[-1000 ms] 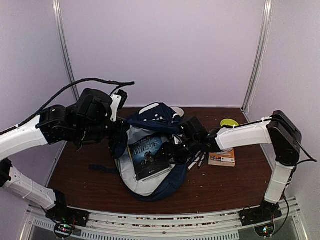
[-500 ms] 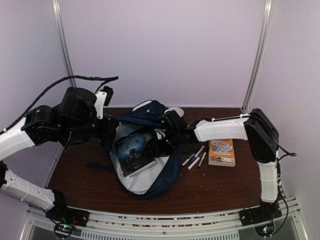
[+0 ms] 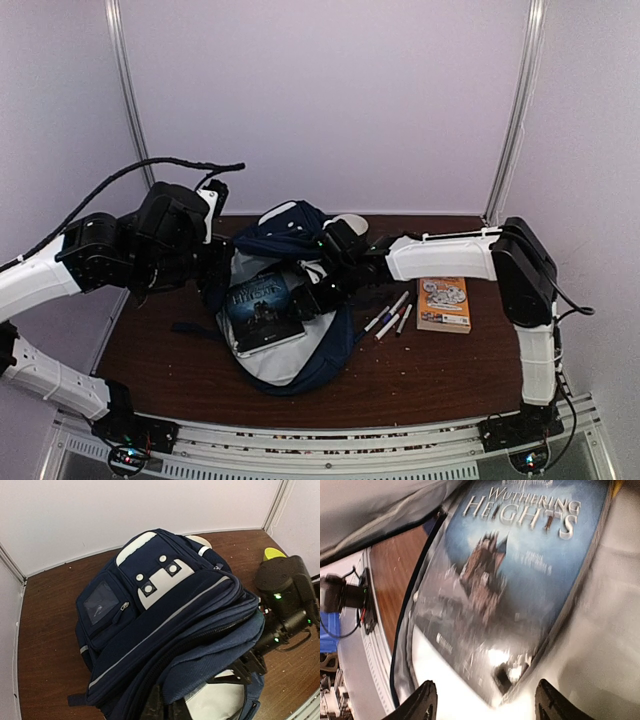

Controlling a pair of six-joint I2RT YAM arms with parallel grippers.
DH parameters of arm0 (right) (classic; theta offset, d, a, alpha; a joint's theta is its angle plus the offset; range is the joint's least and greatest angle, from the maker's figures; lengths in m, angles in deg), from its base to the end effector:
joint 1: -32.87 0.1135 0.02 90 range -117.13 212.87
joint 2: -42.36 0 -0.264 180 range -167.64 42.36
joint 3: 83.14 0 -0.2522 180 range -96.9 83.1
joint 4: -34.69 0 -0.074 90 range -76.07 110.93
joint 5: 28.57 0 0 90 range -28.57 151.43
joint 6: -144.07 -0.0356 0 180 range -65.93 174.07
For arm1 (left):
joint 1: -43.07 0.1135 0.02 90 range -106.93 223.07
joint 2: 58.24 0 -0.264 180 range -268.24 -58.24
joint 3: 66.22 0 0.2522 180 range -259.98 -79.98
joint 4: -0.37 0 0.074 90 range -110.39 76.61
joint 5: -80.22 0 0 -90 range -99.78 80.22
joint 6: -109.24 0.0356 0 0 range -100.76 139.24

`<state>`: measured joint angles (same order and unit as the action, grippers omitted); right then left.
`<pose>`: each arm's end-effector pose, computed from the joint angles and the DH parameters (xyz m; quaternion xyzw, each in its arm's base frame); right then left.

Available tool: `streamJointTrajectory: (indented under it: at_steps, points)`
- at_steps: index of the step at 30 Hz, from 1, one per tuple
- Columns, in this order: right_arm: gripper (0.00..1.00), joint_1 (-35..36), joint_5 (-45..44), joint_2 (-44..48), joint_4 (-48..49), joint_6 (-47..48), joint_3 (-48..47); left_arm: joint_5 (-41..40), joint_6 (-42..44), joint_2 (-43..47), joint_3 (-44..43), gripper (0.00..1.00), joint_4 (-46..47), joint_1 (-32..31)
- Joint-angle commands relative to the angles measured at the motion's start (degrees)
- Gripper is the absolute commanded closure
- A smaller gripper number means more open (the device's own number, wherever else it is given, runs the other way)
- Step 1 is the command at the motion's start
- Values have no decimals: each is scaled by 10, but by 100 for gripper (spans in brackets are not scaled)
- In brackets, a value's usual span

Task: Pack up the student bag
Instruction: Place the book in the largest pocket of the bag, then adjust the book in the largest pocket of the bag.

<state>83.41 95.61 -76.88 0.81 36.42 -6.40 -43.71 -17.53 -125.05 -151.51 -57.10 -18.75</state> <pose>0.2757 0.3664 0.1953 -0.3509 0.8325 0.4125 0.1169 0.1288 -0.1984 0.3710 0.0646 0.8700 -0.1405 0.4682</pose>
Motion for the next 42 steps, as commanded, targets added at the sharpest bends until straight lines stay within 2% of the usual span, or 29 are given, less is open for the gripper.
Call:
streamJointTrajectory:
  at_steps: [1, 6, 8, 9, 12, 13, 14, 19, 27, 37, 42]
  points:
    - [32, 1, 32, 110, 55, 46, 81, -45, -13, 1, 1, 100, 45, 11]
    - [31, 2, 61, 185, 78, 87, 170, -42, -19, 10, 19, 100, 63, 21]
    - [37, 6, 79, 199, 64, 121, 184, -36, -17, 15, 25, 100, 69, 24]
    - [43, 9, 78, 201, 39, 145, 179, -35, -17, 17, 27, 100, 71, 25]
    - [83, 27, 21, 205, -14, 232, 156, -33, -11, 22, 29, 100, 80, 26]
    - [94, 40, -8, 208, -23, 266, 149, -31, -9, 24, 29, 100, 82, 27]
    - [100, 51, -40, 209, -24, 305, 145, -30, -8, 25, 27, 100, 82, 27]
    - [100, 114, -155, 172, -12, 380, 103, -17, -6, 28, 24, 100, 87, 27]
    - [100, 166, -200, 47, -28, 394, -3, 0, -5, 33, 24, 100, 90, 27]
    - [100, 175, -251, -74, -57, 391, -106, 2, -9, 61, 39, 100, 80, 27]
    - [100, 160, -308, -119, -47, 368, -157, 8, -12, 75, 41, 100, 75, 27]
